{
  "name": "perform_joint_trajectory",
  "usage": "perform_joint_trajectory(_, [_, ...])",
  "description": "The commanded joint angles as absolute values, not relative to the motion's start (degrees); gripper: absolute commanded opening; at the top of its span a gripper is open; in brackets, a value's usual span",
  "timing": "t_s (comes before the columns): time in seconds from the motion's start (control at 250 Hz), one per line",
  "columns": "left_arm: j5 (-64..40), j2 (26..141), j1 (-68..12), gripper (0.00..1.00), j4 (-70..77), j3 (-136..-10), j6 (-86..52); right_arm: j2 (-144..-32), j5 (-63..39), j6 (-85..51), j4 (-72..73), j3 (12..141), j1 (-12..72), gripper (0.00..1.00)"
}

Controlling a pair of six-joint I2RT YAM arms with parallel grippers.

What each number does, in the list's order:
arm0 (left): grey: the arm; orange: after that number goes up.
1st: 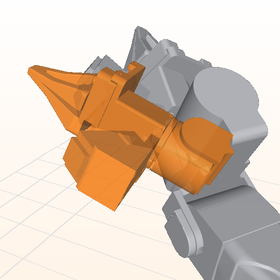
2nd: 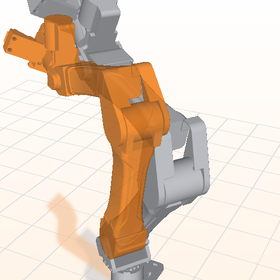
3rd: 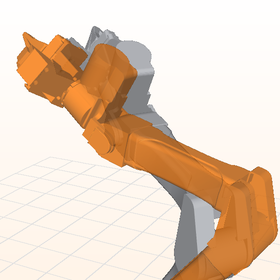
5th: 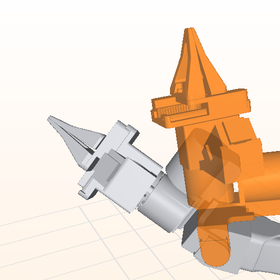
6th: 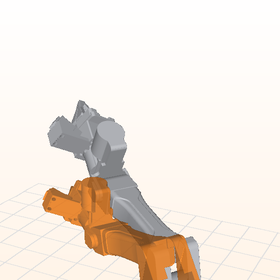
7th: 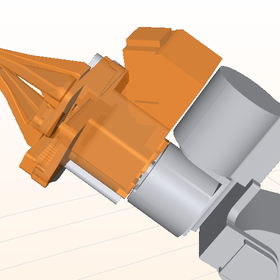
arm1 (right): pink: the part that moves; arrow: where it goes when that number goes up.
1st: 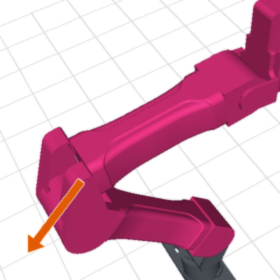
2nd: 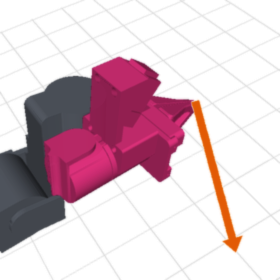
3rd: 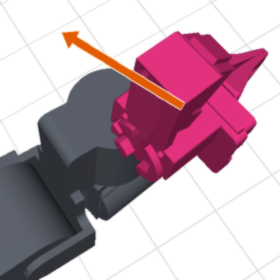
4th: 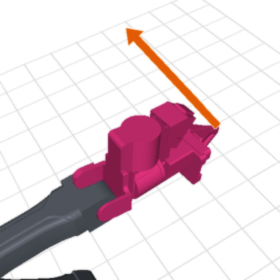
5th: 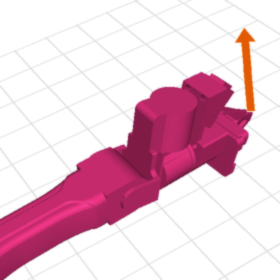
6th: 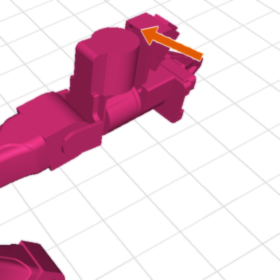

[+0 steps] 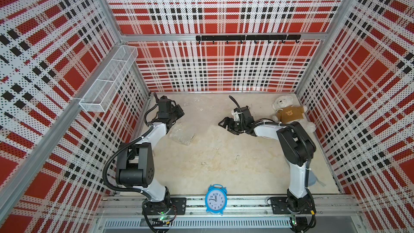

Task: Unpack dinner plates from bubble wrap
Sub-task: Place the bubble wrap at the center of the board, then adjust the bubble wrap on the bubble wrap.

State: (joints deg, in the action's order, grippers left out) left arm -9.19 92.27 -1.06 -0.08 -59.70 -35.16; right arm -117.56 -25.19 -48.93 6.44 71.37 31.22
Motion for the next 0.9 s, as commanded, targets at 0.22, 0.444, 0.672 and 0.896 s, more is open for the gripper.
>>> perform_joint_trajectory(0.22, [-11.01, 92.20, -1.37, 0.00, 2.39, -59.77, -37.26, -127.78, -25.57, -60.91, 22.04, 80.26, 36.83, 0.88])
perform_joint_trajectory(0.444, [-11.41, 92.37, -1.39, 0.00, 2.71, -60.03, -37.62, -129.46, -23.63, -63.61, 22.29, 80.55, 39.09, 0.88])
perform_joint_trajectory(0.672, [-11.75, 92.72, -1.54, 0.00, 3.16, -60.47, -38.06, -130.87, -24.32, -66.18, 27.62, 79.71, 39.76, 0.89])
perform_joint_trajectory(0.896, [-12.22, 93.25, -1.58, 0.00, 3.90, -60.04, -38.33, -134.45, -24.61, -67.73, 34.57, 82.18, 39.90, 0.67])
